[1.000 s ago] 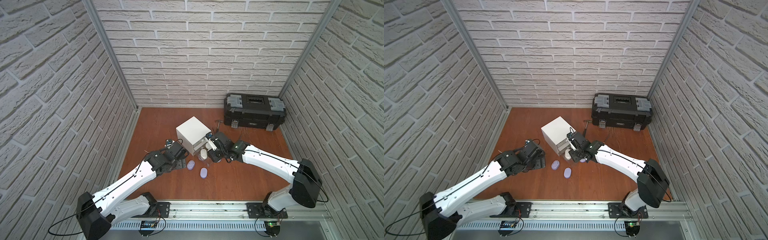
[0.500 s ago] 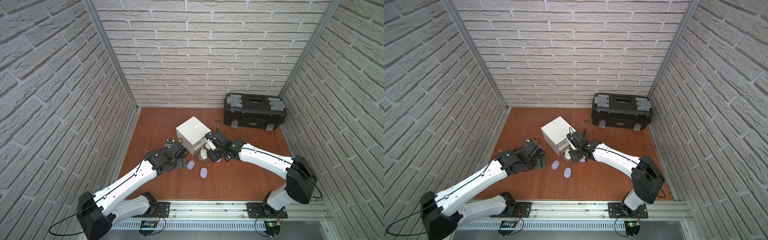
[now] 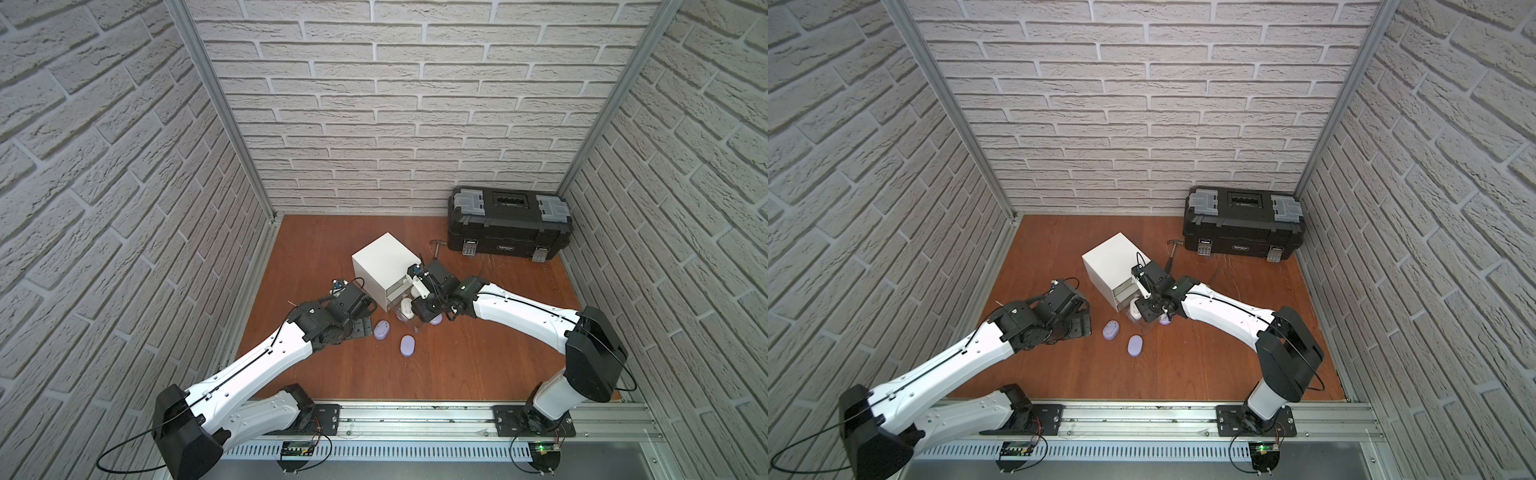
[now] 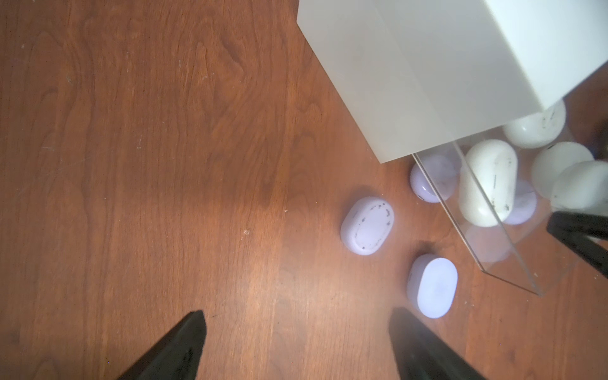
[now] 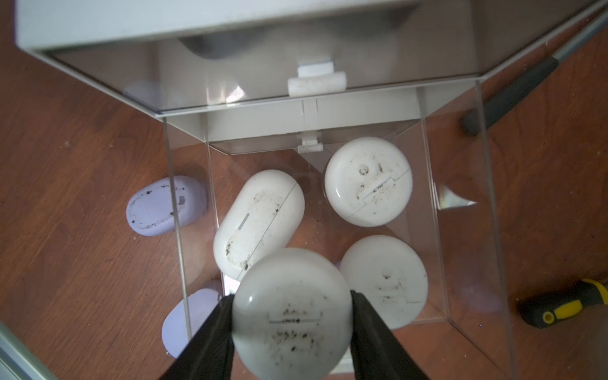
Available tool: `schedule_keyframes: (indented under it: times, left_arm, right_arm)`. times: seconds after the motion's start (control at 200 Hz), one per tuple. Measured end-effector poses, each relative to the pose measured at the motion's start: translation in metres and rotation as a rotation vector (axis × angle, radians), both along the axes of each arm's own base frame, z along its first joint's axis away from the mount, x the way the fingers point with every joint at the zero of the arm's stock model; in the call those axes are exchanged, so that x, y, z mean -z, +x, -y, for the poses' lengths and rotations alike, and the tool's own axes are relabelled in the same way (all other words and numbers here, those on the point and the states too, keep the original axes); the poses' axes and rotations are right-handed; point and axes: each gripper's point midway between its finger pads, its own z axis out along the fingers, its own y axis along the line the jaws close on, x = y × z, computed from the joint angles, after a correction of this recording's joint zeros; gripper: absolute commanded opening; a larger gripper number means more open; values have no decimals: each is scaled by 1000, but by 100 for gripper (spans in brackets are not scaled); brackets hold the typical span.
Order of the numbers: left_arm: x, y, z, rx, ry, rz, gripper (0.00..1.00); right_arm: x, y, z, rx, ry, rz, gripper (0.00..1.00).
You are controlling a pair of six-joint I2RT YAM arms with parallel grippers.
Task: Put the bluetooth earphones in the drawer according to color
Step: Place the bluetooth earphone in the drawer.
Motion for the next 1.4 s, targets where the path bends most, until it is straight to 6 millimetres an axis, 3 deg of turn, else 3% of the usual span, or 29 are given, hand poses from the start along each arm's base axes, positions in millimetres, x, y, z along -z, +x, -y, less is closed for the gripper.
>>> schedule_keyframes:
  times: [0.53, 1.4]
  left_arm:
    - [2, -1, 0, 1, 0, -4, 92]
    - [4, -2, 0, 3, 0, -11, 92]
  right_arm:
    - [2, -5, 0, -9, -1, -28, 45]
    - [24, -8, 5, -4, -39, -74, 47]
